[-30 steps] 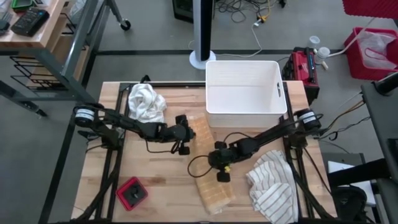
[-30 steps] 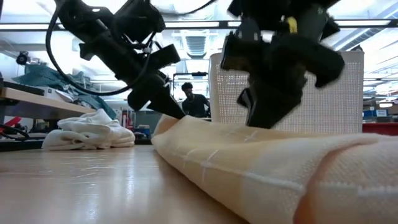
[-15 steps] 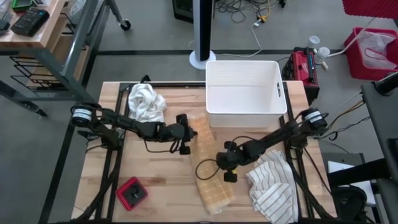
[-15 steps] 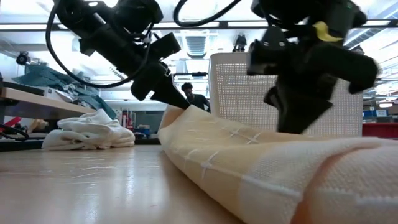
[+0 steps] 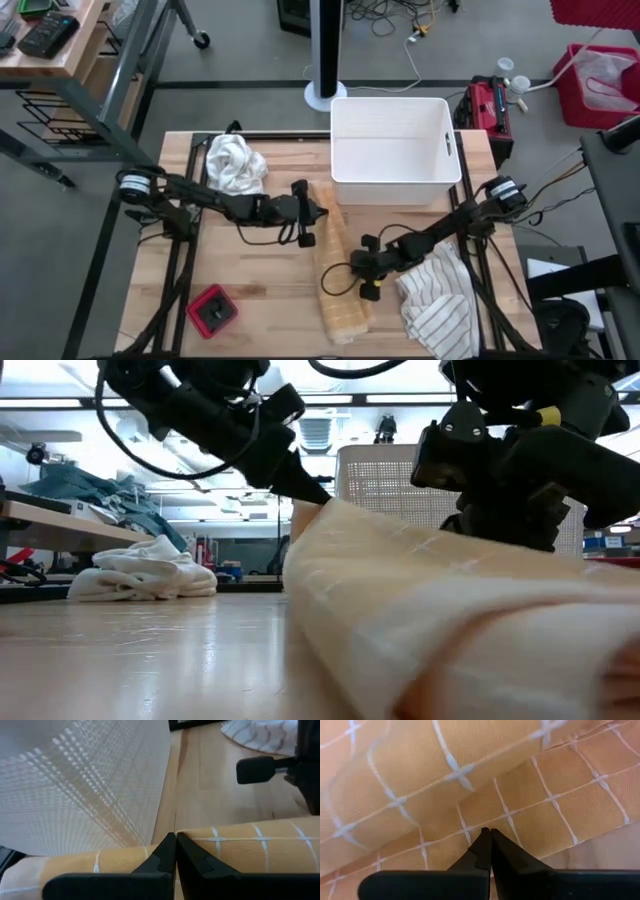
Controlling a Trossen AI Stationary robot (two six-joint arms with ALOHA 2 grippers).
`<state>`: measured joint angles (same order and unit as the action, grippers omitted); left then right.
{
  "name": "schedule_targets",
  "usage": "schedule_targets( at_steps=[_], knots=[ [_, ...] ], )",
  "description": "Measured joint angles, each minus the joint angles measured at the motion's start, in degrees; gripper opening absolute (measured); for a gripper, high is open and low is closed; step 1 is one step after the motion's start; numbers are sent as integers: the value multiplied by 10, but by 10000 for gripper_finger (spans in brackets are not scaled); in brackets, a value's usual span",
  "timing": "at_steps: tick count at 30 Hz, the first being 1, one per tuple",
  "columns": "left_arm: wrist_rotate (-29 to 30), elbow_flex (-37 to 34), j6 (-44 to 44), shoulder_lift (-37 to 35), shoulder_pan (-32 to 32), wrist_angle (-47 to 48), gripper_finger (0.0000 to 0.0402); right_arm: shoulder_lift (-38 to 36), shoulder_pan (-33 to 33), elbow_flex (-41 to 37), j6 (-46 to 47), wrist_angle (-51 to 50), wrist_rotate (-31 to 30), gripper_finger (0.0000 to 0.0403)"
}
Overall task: Fold towel
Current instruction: Fold the yellow kitchen towel
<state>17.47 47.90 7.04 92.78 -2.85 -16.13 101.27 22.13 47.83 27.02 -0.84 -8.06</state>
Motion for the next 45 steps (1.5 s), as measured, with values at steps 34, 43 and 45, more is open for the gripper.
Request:
schedule_targets(
  at_steps=[34,43,45],
  knots=[
    [0,109,-99,142,16,65,0,58,26,56,-10,78,-27,0],
    [-17,104,-110,155,16,57,0,50,29,62,-31,66,-80,0],
    [-23,104,-119,166,16,58,0,43,29,62,-37,65,-81,0]
  ],
)
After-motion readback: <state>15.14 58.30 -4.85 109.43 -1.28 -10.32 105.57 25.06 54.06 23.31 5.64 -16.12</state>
